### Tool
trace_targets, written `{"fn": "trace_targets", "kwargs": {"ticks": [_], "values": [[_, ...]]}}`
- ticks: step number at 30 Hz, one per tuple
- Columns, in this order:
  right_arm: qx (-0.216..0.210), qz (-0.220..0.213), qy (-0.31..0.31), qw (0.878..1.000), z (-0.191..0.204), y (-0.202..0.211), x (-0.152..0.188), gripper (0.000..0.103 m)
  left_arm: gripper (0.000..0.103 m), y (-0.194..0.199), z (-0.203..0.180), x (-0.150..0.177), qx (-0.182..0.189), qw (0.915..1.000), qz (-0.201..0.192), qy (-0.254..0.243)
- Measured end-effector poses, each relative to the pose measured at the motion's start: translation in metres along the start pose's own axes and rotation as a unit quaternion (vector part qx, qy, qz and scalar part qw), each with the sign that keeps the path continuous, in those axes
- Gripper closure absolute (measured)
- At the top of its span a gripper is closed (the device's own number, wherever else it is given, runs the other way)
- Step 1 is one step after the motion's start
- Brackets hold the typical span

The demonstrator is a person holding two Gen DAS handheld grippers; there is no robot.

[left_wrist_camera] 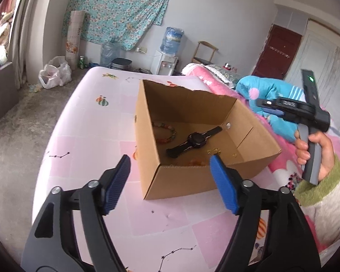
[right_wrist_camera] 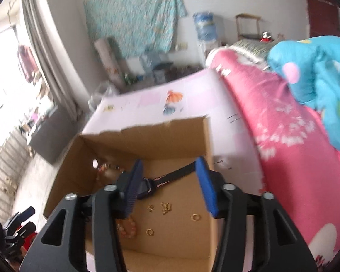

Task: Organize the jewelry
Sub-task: 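Open both grippers to drop the items and lift them out of the box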

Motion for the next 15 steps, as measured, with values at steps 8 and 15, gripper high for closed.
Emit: {"fn": "trace_targets", "kwargs": {"ticks": [8, 15], "values": [[-0.055, 0.058, -0.125, 0.989, -0.064, -0.007, 0.047, 0.043, 0.026, -0.044, 0.013, -0.007, 0.067, 0.9944, 0.045, 0.068], [-0.128, 0.106, -0.125, 0.978, -0.059, -0.025, 0.065, 0.042, 0.026, -0.058, 0.016, 0.002, 0.08, 0.9882, 0.054, 0.119]]}}
Point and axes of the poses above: each gripper's, at about its wrist camera, not at the fingertips, and y roughly against the way its jaws point, z to its left, x to its underside, the point moved 3 cm from there along -y, roughly the way its jaws point, and after that the axes turned 4 degrees about x, right-handed, at the moved point
